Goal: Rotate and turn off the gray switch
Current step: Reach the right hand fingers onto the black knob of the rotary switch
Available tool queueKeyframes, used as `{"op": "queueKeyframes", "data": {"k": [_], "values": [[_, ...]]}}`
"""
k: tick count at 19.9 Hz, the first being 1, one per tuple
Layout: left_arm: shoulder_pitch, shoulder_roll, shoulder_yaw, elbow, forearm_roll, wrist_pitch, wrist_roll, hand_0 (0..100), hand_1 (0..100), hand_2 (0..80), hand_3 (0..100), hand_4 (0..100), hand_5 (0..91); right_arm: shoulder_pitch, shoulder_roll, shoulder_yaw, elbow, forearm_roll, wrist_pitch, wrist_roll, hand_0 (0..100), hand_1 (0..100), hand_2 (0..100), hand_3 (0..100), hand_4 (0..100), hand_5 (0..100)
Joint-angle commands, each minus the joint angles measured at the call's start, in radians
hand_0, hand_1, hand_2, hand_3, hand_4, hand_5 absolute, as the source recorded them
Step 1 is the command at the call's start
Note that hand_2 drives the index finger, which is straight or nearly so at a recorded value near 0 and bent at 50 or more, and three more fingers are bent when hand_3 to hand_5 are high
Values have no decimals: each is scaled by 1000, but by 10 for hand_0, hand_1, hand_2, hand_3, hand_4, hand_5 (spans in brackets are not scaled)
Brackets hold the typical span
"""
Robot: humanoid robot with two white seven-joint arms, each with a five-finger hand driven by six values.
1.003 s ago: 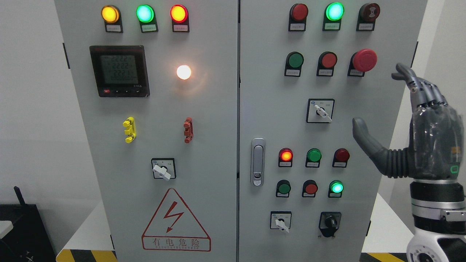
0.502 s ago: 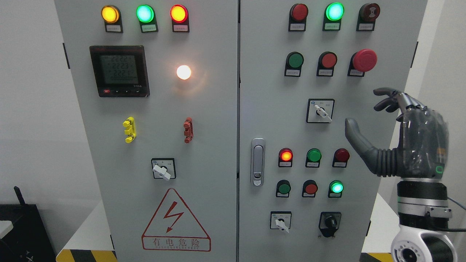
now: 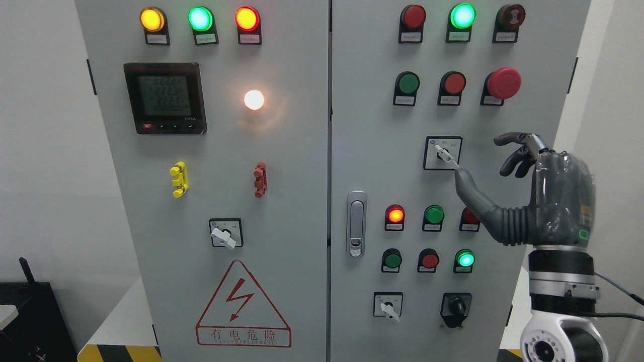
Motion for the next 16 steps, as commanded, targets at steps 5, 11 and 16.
{"op": "queueKeyframes", "data": {"k": [5, 11, 16], "values": [[0, 0, -2, 14, 0, 1, -2, 120, 389, 0, 0, 0, 0, -7, 12, 55, 21, 4, 56, 0, 41, 440, 497, 823, 870, 1000], [0, 0, -2, 14, 0, 1, -2, 120, 389, 0, 0, 0, 0, -25, 9, 55, 50, 7, 91, 3, 25, 460, 518, 823, 869, 1000], [0, 0, -2, 14, 0, 1, -2, 120, 389, 0, 0, 0, 0, -48, 6, 53, 73, 10, 95, 3, 17, 463, 520, 822, 869, 1000]]}}
